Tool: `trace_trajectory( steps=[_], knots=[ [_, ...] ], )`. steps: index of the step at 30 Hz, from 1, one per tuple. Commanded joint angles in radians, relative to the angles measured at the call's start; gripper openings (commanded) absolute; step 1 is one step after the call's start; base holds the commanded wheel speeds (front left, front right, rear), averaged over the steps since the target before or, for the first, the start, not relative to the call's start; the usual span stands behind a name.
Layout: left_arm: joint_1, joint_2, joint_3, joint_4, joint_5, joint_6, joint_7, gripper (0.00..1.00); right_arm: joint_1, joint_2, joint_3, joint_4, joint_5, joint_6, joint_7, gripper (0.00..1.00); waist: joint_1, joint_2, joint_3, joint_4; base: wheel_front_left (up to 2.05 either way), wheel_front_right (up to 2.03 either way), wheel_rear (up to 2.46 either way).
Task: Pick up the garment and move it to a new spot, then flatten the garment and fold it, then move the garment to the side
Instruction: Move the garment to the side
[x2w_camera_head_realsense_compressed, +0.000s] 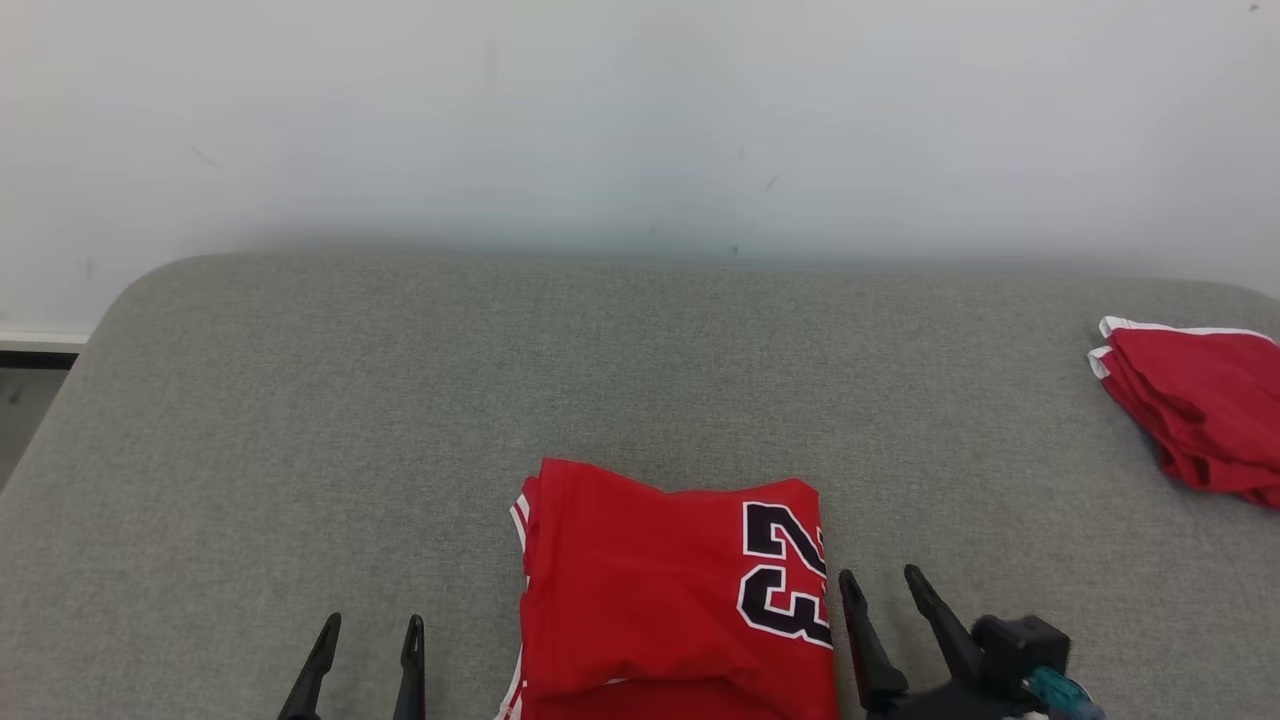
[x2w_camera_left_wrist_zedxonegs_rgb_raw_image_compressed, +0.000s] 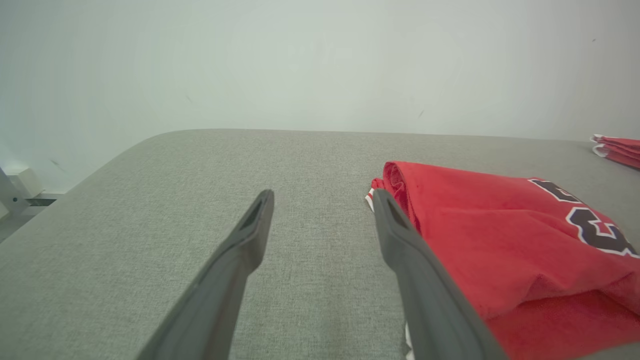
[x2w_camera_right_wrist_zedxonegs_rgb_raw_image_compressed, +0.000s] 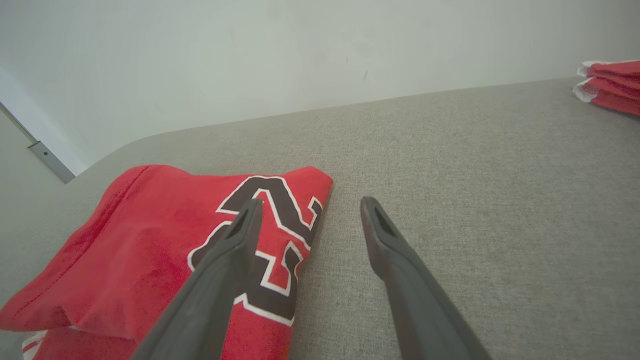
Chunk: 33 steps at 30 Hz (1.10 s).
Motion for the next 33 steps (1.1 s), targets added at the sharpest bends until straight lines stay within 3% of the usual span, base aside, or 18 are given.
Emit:
trace_trajectory(
  steps=[1, 11, 19, 20, 21, 27, 33],
  knots=[
    [-0.002, 0.003, -0.002, 0.004, 0.0, 0.001, -0.003, 1.0, -0.04, -0.002, 0.013, 0.044, 0.01, 0.0, 0.001, 1.0, 0.0, 0.0, 0.001, 0.012, 0.0, 0.0, 0.0],
    [-0.004, 0.0, -0.018, 0.015, -0.005, 0.001, -0.003, 1.0, -0.26, 0.006, 0.069, 0.435, 0.095, 0.0, 0.035, 1.0, 0.0, 0.0, 0.01, 0.074, 0.0, 0.0, 0.0],
    [-0.001, -0.001, -0.011, 0.017, -0.006, 0.001, -0.003, 1.0, -0.272, 0.006, 0.227, 0.509, 0.309, 0.0, 0.096, 1.0, 0.0, 0.0, 0.011, 0.083, 0.0, 0.0, 0.0],
    [0.001, -0.001, -0.01, 0.017, -0.006, 0.001, -0.003, 1.0, -0.271, 0.008, 0.25, 0.514, 0.33, 0.0, 0.103, 0.05, 0.0, 0.0, 0.011, 0.082, 0.0, 0.0, 0.0],
    [0.001, -0.001, -0.01, 0.018, -0.006, 0.001, -0.003, 1.0, -0.271, 0.009, 0.268, 0.518, 0.347, 0.0, 0.107, 0.0, 0.0, 0.0, 0.011, 0.08, 0.0, 0.0, 0.0],
    [-0.007, -0.003, -0.008, 0.018, -0.008, 0.001, -0.003, 1.0, -0.321, 0.005, 0.301, 0.562, 0.373, 0.0, 0.042, 0.0, 0.0, 0.0, 0.013, 0.062, 0.0, 0.0, 0.0],
    [-0.009, -0.004, -0.003, 0.014, -0.009, 0.001, -0.003, 1.0, -0.376, -0.045, 0.334, 0.581, 0.326, 0.0, 0.007, 0.0, 0.0, 0.0, 0.015, 0.044, 0.0, 0.0, 0.0]
  ],
)
